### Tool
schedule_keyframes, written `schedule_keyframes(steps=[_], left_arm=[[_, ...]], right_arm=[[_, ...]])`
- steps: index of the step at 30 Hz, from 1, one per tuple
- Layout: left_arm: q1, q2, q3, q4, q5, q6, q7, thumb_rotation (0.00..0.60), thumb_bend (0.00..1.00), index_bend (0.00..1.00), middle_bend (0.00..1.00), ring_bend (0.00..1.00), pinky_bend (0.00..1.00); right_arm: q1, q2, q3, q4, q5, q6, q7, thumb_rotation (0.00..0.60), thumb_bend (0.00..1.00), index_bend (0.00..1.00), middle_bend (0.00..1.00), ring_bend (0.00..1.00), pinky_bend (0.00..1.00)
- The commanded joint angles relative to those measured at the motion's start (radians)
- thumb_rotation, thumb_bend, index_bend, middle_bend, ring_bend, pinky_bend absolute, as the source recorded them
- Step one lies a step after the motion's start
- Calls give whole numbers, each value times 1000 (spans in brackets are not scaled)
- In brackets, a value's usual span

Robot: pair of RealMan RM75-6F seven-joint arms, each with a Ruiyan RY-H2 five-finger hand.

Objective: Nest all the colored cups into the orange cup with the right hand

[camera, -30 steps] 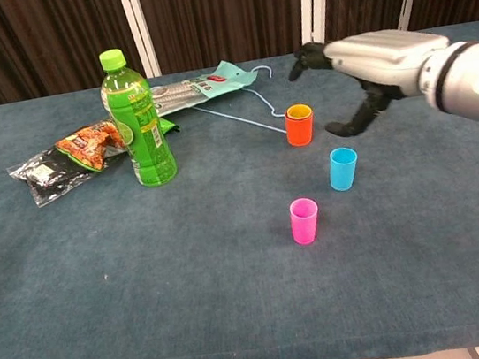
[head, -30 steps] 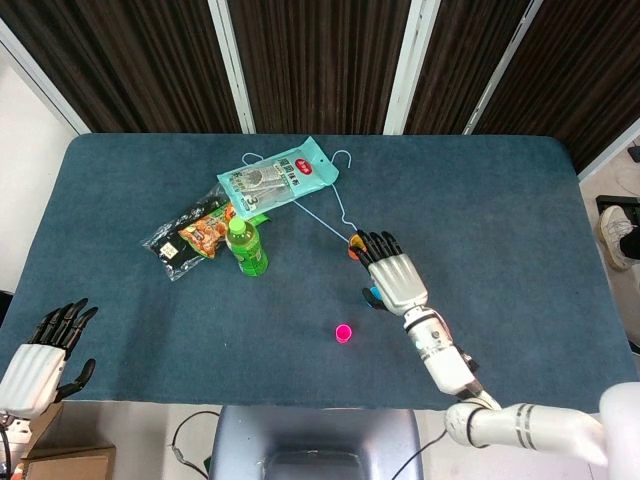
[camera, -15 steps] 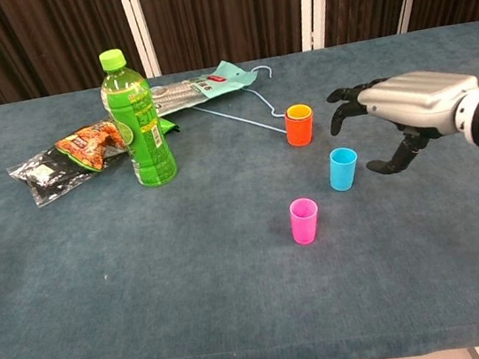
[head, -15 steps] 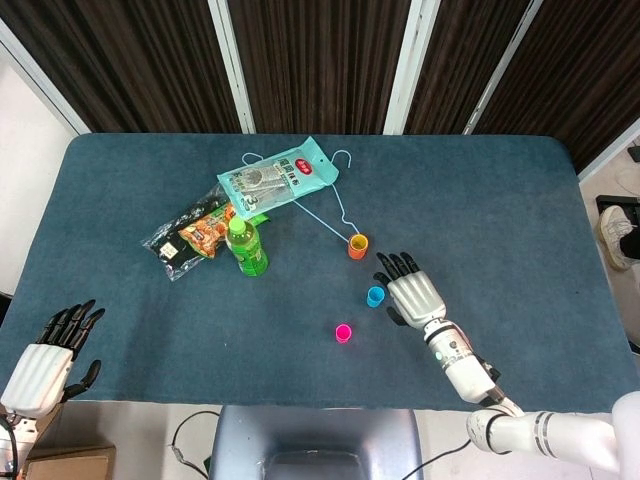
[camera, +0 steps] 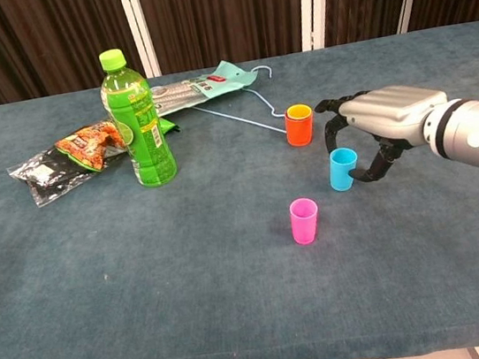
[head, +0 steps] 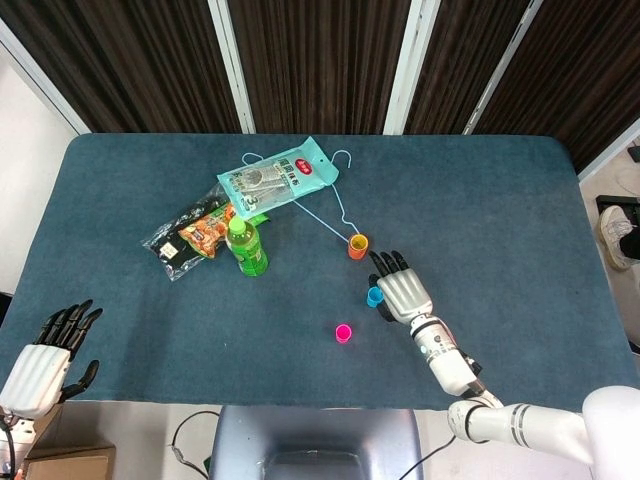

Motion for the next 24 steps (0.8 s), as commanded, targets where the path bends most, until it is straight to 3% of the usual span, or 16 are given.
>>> schedule_keyframes(steps=[1, 8, 14, 19, 24], left_arm=[[0, 0, 0, 0, 1, 1, -1, 600, 435, 0, 0, 0, 107], [-1, 2, -1, 2, -2, -1, -7, 600, 436, 0, 0, 0, 107], [-3, -1, -1, 1, -4, -8, -1, 600, 435, 0, 0, 0, 107], [-6, -5, -2, 0, -9, -15, 10, 600, 435, 0, 0, 0, 108], [-8, -5, -4, 1, -16, -21, 9, 600, 435, 0, 0, 0, 107]], right_arm=[[3, -12, 8, 8, 1, 4, 4, 600, 480, 543, 0, 0, 0], [-12, -25, 48, 8, -28, 82, 44, 600, 480, 650, 53, 0, 30], [16, -66, 171, 67, -79, 192, 128, 600, 479, 650, 59, 0, 30], [86, -122, 248, 164, 11, 152, 57, 600, 479, 649, 60, 0, 31], [130, -185, 271, 260, 72, 115, 28, 600, 481, 649, 60, 0, 30]])
